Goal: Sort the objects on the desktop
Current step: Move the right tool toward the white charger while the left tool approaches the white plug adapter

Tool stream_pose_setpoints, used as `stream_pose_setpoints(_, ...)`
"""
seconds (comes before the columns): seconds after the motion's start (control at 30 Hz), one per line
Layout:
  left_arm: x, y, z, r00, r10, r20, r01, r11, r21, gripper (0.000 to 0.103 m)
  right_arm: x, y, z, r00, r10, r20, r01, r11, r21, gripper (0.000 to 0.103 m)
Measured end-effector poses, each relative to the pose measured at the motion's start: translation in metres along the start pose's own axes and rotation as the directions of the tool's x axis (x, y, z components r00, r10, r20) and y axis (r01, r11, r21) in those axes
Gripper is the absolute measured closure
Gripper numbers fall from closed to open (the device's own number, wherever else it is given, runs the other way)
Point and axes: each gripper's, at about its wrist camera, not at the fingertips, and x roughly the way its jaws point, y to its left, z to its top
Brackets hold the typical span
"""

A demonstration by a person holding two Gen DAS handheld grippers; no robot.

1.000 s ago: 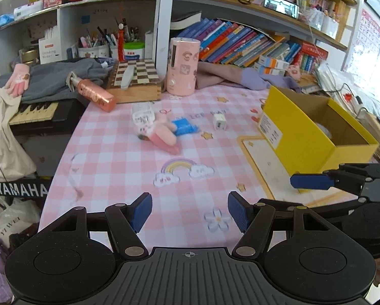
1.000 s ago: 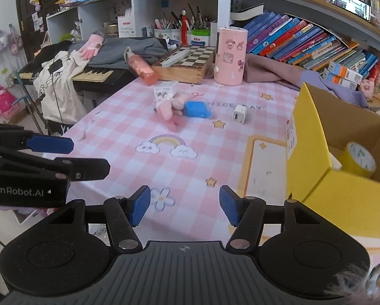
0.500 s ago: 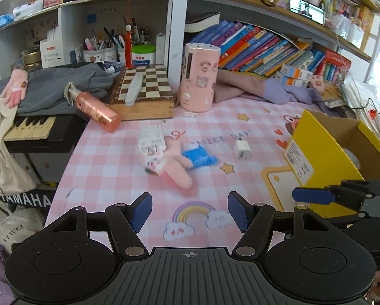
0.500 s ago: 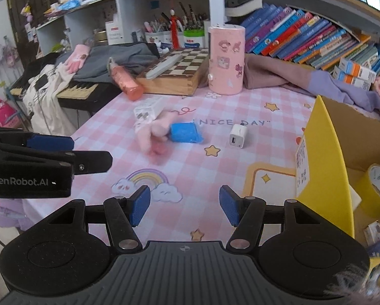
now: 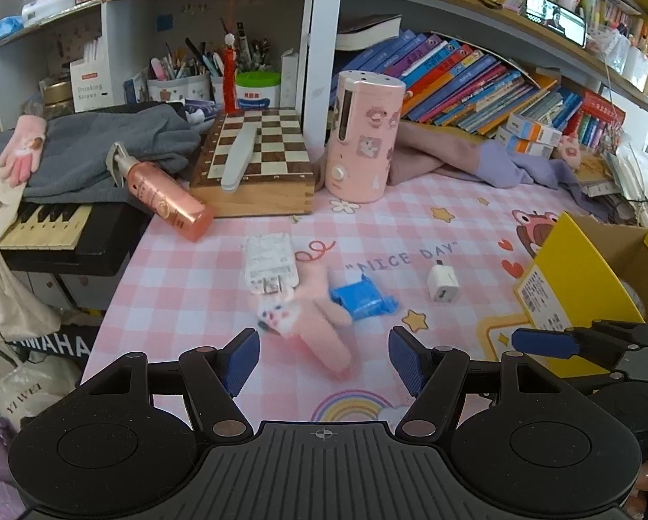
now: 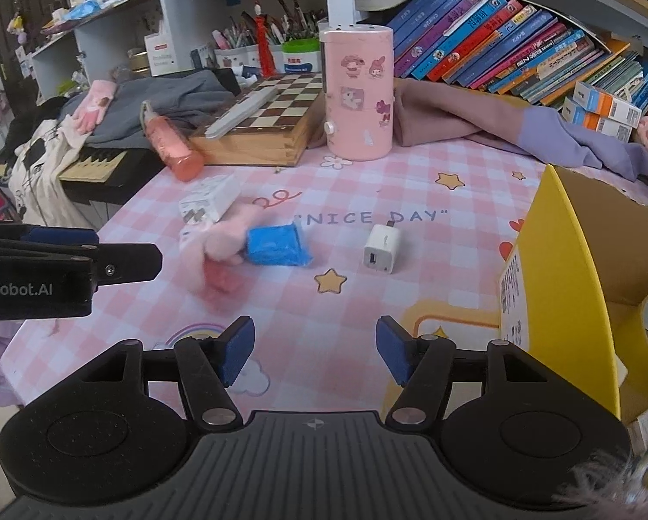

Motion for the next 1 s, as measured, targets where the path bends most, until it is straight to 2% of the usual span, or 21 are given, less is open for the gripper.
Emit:
stream_pose_setpoints(0.23,0.019,0.007,0.009,1.0,0.012,-0.017,-0.012,1.0,-0.012,0.036,0.025,-0.001,0.014,1.0,-0.008,-0.019,0.008,1.0,0.01,0.043)
stream_pose_setpoints(0.43,0.04,0.012,0.015,0.999,0.014,-0.044,-0.016,0.999,-0.045,0.036,0.047,-0.007,0.025,0.998,-0.057,-0.036,0.058,0.998,0.022,0.042)
stream_pose_setpoints(0.63,0.061,0.022,0.027,0.998,0.043,-0.035,-0.047,0.994,-0.097,0.036,0.06,-0.022,0.032,0.993,-0.1,-0.059,0.104,0.991,0.082,0.042)
stream_pose_setpoints(0.77,0.079,0.027,0.038,0.997,0.073,-0.03,-0.076,0.993,-0.091,0.036,0.067,-0.028,0.036,0.991,-0.122,-0.061,0.128,0.987,0.096,0.042)
stream_pose_setpoints(1.0,0.11,0.036,0.049,0.996,0.076,-0.052,-0.08,0.993,-0.089,0.037,0.085,-0.033,0.047,0.988,-0.143,-0.065,0.149,0.983,0.105,0.042)
